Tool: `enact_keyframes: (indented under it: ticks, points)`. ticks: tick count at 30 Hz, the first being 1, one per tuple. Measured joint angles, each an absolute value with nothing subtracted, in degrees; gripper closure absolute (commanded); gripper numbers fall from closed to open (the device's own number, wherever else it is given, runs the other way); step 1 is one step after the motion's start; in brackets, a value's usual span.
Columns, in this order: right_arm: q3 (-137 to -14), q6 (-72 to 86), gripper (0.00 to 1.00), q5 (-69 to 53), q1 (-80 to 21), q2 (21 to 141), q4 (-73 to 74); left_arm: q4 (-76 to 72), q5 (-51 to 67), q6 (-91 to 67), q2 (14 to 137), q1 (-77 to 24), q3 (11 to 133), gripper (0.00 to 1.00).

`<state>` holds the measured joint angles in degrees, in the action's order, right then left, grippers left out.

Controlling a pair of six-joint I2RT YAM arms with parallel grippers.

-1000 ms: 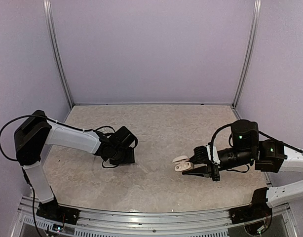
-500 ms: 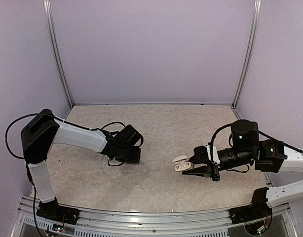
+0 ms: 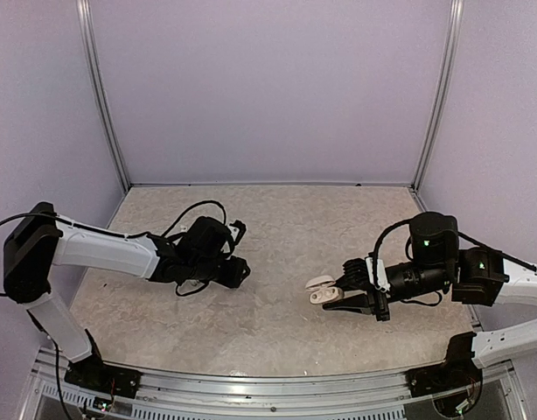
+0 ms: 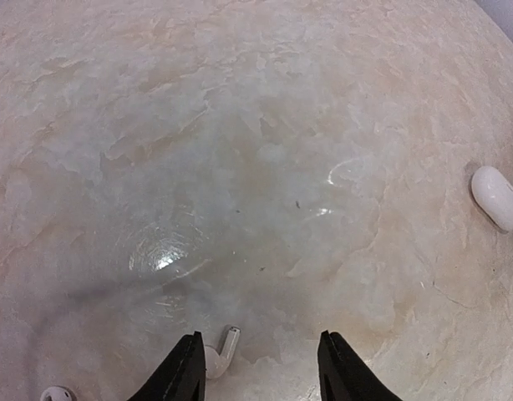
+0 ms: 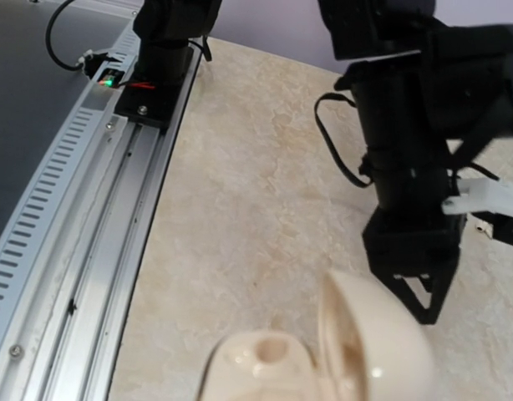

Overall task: Insert the wireless bluetooth earbuds into the charging case
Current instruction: Pick up the left earbud from the center of the board.

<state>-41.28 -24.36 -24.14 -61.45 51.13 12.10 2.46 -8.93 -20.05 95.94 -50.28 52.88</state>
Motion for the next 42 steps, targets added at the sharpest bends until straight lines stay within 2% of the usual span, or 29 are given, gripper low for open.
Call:
enact_keyframes:
  ticks: [12, 20, 29, 42]
  points:
    - [-41.3, -24.1, 1.0, -24.3, -61.5, 51.1, 12.1, -15.2, -0.8, -8.9, 90.5, -47.4, 34.2, 0.58]
    - [-41.3, -23.9, 1.0, -24.3, -61.5, 51.1, 12.1, -30.1, 1.4, -3.5, 90.5, -46.2, 26.6, 0.61]
    - [-41.3, -23.9, 1.0, -24.3, -61.5, 51.1, 12.1, -40.2, 7.3, 2.4, 95.7, -43.0, 25.8, 0.62]
    - [-41.3, -23.3, 1.0, -24.1, -61.5, 51.0, 12.2, -41.8, 12.1, 7.9, 104.6, -41.4, 30.1, 0.64]
